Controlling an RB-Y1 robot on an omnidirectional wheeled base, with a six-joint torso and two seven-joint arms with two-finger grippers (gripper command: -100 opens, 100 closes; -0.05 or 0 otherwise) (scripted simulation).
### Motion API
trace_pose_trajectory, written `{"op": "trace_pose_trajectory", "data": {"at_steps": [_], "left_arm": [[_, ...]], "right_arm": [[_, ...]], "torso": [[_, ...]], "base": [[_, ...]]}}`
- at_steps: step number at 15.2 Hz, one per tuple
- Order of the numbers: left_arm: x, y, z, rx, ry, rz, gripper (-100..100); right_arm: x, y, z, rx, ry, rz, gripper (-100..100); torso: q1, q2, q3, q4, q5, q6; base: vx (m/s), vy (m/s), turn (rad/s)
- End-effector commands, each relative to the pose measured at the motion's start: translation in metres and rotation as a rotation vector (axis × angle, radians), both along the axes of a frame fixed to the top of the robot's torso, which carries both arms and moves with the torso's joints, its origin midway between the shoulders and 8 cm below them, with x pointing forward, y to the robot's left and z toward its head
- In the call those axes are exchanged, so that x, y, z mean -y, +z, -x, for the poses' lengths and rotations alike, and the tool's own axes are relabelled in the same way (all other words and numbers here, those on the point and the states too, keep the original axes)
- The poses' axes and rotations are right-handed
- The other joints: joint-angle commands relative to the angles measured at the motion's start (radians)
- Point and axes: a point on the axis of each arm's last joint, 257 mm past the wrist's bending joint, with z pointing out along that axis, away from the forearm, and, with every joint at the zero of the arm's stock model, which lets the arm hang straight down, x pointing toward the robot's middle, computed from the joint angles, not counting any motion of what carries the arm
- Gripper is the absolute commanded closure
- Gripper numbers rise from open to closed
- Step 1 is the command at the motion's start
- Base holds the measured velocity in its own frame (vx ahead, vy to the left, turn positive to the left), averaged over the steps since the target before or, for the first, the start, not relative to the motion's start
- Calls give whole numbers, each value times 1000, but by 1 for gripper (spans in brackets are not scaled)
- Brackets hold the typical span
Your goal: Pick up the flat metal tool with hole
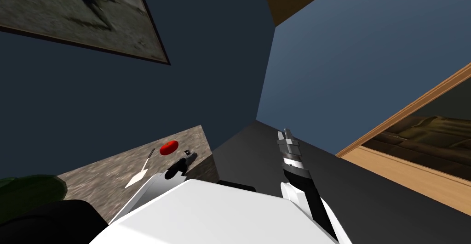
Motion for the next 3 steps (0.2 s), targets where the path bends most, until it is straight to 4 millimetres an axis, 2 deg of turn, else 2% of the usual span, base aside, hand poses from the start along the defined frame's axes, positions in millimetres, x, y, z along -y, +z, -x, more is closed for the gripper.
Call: {"op": "trace_pose_trajectory", "data": {"at_steps": [1, 3], "left_arm": [[6, 5, 3, -2, -11, 0, 100], [5, 3, 2, -2, -9, 0, 100]], "right_arm": [[0, 0, 0, 0, 0, 0, 0], [0, 0, 0, 0, 0, 0, 0]], "torso": [[0, 0, 0, 0, 0, 0], [0, 0, 0, 0, 0, 0]], "base": [[16, -18, 92], [9, -12, 45]]}}
